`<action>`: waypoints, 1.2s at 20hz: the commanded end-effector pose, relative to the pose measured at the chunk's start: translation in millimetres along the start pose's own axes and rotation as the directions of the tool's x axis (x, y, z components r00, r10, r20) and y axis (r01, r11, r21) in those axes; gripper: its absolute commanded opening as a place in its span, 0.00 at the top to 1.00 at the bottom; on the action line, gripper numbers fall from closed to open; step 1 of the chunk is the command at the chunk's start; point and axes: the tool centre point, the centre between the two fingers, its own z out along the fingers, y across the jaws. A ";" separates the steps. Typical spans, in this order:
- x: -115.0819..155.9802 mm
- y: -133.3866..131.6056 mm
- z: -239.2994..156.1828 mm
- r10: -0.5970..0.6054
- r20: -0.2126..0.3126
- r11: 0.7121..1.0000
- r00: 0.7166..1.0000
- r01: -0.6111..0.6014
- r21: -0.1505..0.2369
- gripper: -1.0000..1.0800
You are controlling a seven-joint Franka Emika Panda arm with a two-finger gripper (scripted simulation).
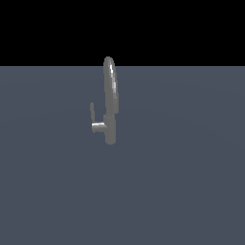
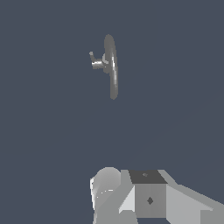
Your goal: Turn on the faucet by rotating a designated handle.
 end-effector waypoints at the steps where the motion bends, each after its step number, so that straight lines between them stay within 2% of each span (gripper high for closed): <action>1: 0.0 0.0 0.0 0.000 0.000 1.000 1.000 0.000 0.000 1.00; 14: 6.2 -13.2 12.5 -0.045 0.029 0.999 0.999 0.045 0.005 1.00; 19: 6.6 -16.1 6.9 -0.023 0.009 1.000 1.000 0.023 0.002 1.00; 24: 7.1 -23.1 -6.7 0.030 -0.039 1.000 0.999 -0.030 -0.002 1.00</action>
